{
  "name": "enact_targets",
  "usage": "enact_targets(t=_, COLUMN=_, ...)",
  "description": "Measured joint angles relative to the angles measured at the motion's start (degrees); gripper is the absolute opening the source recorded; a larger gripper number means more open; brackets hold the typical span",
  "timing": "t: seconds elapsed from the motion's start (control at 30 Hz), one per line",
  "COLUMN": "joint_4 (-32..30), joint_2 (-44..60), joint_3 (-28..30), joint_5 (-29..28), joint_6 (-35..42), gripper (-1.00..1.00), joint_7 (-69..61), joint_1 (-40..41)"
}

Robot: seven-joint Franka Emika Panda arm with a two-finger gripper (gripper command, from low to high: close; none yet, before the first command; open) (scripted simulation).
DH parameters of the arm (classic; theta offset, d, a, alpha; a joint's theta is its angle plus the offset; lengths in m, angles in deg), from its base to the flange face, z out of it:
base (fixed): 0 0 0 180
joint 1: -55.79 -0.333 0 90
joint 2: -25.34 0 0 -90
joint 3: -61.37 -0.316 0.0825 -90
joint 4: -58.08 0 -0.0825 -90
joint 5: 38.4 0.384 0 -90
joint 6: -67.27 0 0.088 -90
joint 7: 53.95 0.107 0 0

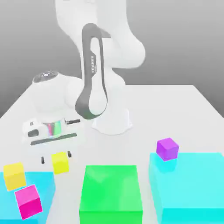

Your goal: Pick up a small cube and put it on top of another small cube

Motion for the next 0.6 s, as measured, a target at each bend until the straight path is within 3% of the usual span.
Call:
enact_targets(t=0.03, joint_4=0.14, joint_2=1.01, joint_3=-2.04, joint_5=1.11, joint_6=-0.81, gripper=0.00, joint_7=-0.75, joint_1=1.72)
enact_targets(t=0.07, joint_4=0.22, joint_2=2.01, joint_3=-4.14, joint_5=1.82, joint_6=-1.72, gripper=-1.00, joint_7=-1.23, joint_1=3.58)
enact_targets(t=0.33, joint_4=0.17, joint_2=1.61, joint_3=-3.69, joint_5=1.16, joint_6=-1.30, gripper=-1.00, joint_7=-0.78, joint_1=3.33)
enact_targets(t=0.47, joint_4=-0.47, joint_2=-2.14, joint_3=3.64, joint_5=-4.28, joint_6=1.69, gripper=-1.00, joint_7=3.11, joint_1=-2.50)
enact_targets(t=0.6, joint_4=-1.48, joint_2=-6.35, joint_3=10.30, joint_5=-13.35, joint_6=4.71, gripper=-1.00, joint_7=9.72, joint_1=-6.78)
